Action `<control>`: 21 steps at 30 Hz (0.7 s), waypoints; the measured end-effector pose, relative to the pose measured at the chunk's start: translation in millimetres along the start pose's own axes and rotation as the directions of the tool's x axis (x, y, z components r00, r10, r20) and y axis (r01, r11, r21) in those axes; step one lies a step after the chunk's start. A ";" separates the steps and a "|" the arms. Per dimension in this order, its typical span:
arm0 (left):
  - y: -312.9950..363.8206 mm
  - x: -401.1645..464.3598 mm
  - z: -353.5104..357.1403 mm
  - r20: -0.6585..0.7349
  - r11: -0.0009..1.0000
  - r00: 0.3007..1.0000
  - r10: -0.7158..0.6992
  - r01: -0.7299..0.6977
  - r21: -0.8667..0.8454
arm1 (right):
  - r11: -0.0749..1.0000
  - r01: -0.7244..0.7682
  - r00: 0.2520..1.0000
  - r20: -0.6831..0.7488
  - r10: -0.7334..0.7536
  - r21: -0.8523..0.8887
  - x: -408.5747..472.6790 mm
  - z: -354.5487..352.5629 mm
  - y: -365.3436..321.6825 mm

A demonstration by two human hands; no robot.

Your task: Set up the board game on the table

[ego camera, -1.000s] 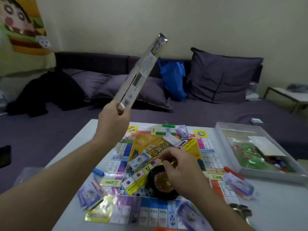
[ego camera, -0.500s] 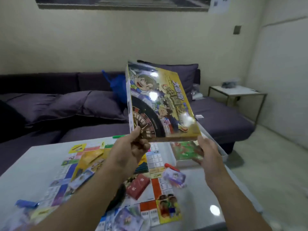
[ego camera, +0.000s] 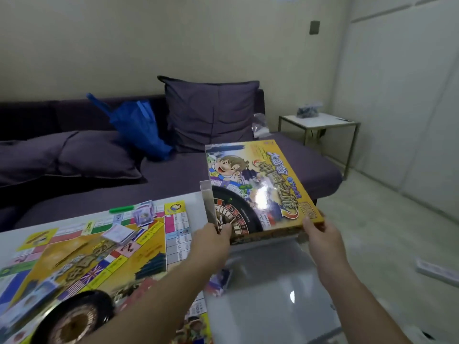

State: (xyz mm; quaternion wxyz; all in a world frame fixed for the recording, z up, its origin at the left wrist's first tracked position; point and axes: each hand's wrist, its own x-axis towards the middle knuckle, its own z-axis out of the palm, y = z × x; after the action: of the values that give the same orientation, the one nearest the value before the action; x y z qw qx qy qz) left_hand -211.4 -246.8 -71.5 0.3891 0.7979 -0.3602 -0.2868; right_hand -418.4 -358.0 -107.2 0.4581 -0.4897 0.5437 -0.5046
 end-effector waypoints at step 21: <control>-15.8 49.1 23.8 -0.163 0.989 0.981 -0.104 0.119 0.083 | 0.976 -0.027 0.994 0.093 0.048 -0.216 30.9 36.0 34.3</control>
State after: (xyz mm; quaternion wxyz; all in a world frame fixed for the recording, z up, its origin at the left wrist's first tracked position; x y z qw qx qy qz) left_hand -195.1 -288.9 -106.0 0.3624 0.8542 -0.2959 -0.2269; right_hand -388.2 -392.0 -144.0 0.4381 -0.5501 0.5809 -0.4097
